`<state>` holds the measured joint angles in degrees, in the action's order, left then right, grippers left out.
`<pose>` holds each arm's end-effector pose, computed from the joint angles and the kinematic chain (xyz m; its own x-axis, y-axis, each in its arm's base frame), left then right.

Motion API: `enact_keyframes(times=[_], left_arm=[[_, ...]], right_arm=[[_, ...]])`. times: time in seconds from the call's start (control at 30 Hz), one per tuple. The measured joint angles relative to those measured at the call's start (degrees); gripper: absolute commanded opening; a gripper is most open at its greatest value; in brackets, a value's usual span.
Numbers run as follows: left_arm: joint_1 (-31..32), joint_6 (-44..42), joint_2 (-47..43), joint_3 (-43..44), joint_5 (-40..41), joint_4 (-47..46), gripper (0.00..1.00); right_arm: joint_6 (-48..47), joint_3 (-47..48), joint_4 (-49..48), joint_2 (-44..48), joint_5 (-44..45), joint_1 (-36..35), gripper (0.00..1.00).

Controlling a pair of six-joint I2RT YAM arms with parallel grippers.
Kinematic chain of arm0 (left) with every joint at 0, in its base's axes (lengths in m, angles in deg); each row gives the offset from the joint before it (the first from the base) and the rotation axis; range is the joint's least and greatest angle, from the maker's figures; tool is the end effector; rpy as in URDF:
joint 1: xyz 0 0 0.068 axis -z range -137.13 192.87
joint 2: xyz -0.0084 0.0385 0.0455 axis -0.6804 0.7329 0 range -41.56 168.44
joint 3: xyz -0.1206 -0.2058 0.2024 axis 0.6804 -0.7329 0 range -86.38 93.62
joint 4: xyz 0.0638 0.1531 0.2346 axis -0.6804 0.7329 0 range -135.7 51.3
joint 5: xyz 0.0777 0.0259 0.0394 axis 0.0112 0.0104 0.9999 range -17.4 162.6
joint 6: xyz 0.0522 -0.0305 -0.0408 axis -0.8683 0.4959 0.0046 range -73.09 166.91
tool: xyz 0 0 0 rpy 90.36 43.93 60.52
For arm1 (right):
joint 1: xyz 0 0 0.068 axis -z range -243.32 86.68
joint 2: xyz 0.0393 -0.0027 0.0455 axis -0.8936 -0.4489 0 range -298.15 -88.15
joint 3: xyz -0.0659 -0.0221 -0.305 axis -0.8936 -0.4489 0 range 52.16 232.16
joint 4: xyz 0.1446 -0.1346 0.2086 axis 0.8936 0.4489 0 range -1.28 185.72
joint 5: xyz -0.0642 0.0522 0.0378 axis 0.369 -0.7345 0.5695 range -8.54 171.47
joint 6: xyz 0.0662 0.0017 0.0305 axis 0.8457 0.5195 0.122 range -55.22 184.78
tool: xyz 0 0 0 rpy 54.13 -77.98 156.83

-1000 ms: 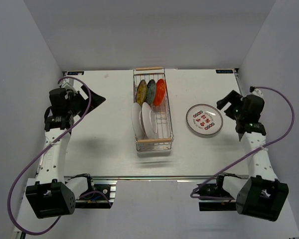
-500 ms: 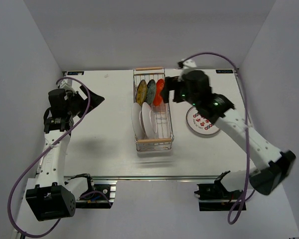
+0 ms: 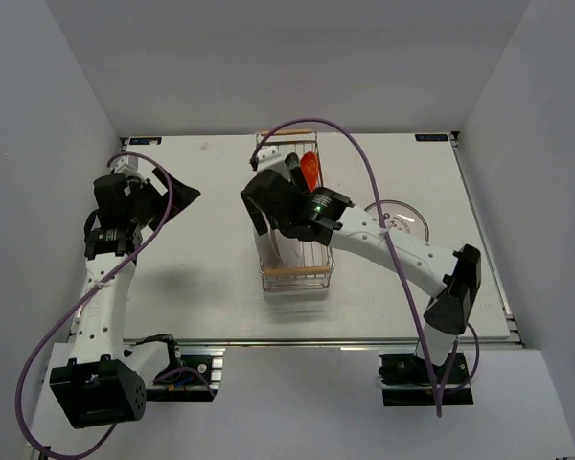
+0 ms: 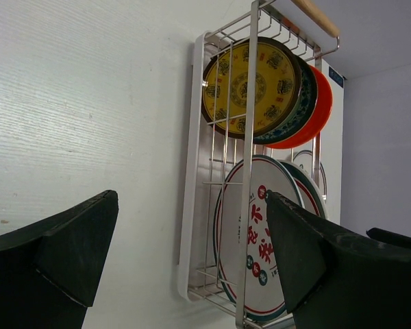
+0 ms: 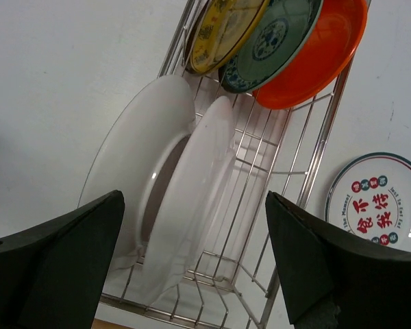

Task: Unload the plates from the dish rack

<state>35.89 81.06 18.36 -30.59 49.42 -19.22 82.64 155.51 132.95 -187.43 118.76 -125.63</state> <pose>0.2557 0.0073 0.3518 -0.5443 -0.5866 -0.5997 -0.0980 0.7544 -0.6490 0.2325 0.3637 0.4149 -0.4353 -0.3042 -0.8473 -0.3736 0.9174 -0.1374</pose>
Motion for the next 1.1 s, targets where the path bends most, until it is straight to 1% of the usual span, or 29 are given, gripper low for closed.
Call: enact_keyframes(times=[0.17,0.2,0.27,0.33,0.37,0.4,0.53,0.57,0.67,0.93,0.97,1.1], left_arm=[[0.00,0.35,-0.46,-0.31,0.35,0.44,0.98],[0.00,0.37,-0.70,-0.33,0.66,0.57,0.98],[0.00,0.37,-1.36,-0.33,1.25,0.72,0.98],[0.00,0.37,-2.05,-0.33,1.62,1.01,0.98],[0.00,0.37,-2.27,-0.33,1.79,1.09,0.98],[0.00,0.37,-2.36,-0.33,2.01,1.22,0.98],[0.00,0.37,-2.14,-0.33,3.65,2.45,0.98],[0.00,0.37,-2.03,-0.28,4.26,2.93,0.98],[0.00,0.37,-1.36,0.02,6.29,4.46,0.98],[0.00,0.37,0.20,0.42,9.20,6.62,0.98],[0.00,0.37,0.28,0.42,9.31,6.62,0.98],[0.00,0.37,0.48,0.42,9.53,6.95,0.98]], right_arm=[[3.28,1.57,5.05,-3.93,4.22,-1.53,0.89],[4.37,1.95,6.43,-4.76,5.31,-1.53,0.87],[5.95,2.12,8.31,-5.86,6.75,-1.46,0.84],[7.21,2.12,9.64,-6.56,7.48,-1.40,0.78],[7.65,2.12,9.81,-6.78,7.65,-1.36,0.76],[8.00,2.10,9.86,-6.86,7.74,-1.36,0.71],[9.49,2.10,9.90,-7.26,7.78,-1.36,0.63],[9.86,2.12,9.90,-7.52,7.82,-1.38,0.58],[10.78,2.54,10.16,-8.96,8.13,-1.42,0.53],[14.27,6.21,14.69,-13.81,9.51,-1.42,0.52],[14.82,6.58,15.37,-14.19,9.68,-1.42,0.48],[16.65,8.22,17.99,-15.52,10.36,-1.42,0.37]])
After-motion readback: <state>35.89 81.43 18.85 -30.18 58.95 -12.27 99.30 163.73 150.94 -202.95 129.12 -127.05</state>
